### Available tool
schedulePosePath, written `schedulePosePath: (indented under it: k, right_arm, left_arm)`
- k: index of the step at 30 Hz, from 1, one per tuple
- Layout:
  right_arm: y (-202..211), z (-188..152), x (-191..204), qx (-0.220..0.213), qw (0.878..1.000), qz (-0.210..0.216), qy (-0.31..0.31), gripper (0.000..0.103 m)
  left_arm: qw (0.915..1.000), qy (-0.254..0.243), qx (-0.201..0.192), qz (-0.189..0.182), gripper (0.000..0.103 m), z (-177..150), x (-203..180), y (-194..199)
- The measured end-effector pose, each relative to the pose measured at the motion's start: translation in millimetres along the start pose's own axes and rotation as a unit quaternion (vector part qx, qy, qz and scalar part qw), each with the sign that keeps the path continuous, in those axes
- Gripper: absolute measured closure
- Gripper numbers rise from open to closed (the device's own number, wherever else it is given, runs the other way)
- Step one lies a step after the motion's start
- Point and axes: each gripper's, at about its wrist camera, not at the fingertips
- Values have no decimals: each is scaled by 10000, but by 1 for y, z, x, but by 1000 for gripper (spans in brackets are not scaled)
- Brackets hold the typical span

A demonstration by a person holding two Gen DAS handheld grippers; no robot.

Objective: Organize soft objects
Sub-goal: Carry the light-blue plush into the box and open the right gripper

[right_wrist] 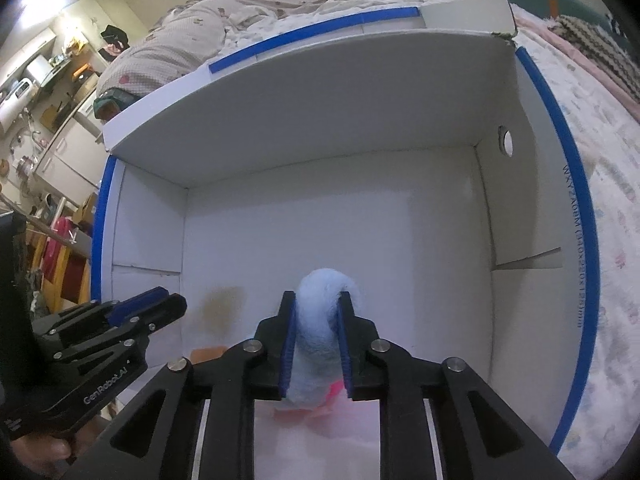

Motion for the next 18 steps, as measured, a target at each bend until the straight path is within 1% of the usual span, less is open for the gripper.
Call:
schedulePosePath:
  k: [1, 2, 3, 4, 5, 6, 8, 9, 11, 12, 13, 18]
  right_arm:
    - [1, 0, 0, -12, 10000, -3, 5, 78]
    - [1, 0, 1, -30, 10000, -7, 6, 68]
    - [3, 1, 1, -66, 10000, -4, 10, 49]
    - [4, 1, 1, -109, 9999, -6, 19, 38]
    - [7, 2, 2, -197, 9998, -22, 28, 28]
    - [9, 2, 3, -257, 9997, -27, 39, 28]
    - [9, 3, 5, -253, 9996, -43, 69, 28]
    - [9, 4, 5, -234, 9997, -33, 68, 28]
    - [7, 3, 5, -195, 9998, -16, 60, 28]
    - [7, 3, 6, -182, 9998, -26, 69, 28]
    - [7, 2, 6, -178, 9998, -33, 87, 28]
    - [9, 2, 9, -201, 9996, -73, 158, 28]
  left_arm:
    - [10000, 3, -7, -17, 87, 0, 0, 1]
    - [10000, 6, -21, -35, 87, -1, 0, 2]
    - [10000, 5, -29, -43, 87, -1, 0, 3]
    - [10000, 3, -28, -46, 87, -1, 0, 3]
    - [10000, 10, -16, -53, 86, -1, 0, 3]
    - [10000, 19, -5, -66, 85, -1, 1, 4]
    - [10000, 29, 19, -78, 84, -1, 1, 4]
    - [10000, 29, 27, -79, 81, -1, 1, 4]
    - [10000, 38, 68, -57, 72, -1, 1, 4]
    - [9999, 46, 79, -53, 63, -1, 1, 4]
    - [9999, 53, 80, -47, 57, -1, 1, 5]
    - [10000, 86, -25, 2, 56, -1, 1, 11]
Point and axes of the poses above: each gripper's, at about its wrist camera, not at the fingertips, and y roughly against the way its jaws point, x to its left, z to its top, and after that the axes turned 3 degrees about z, right-handed
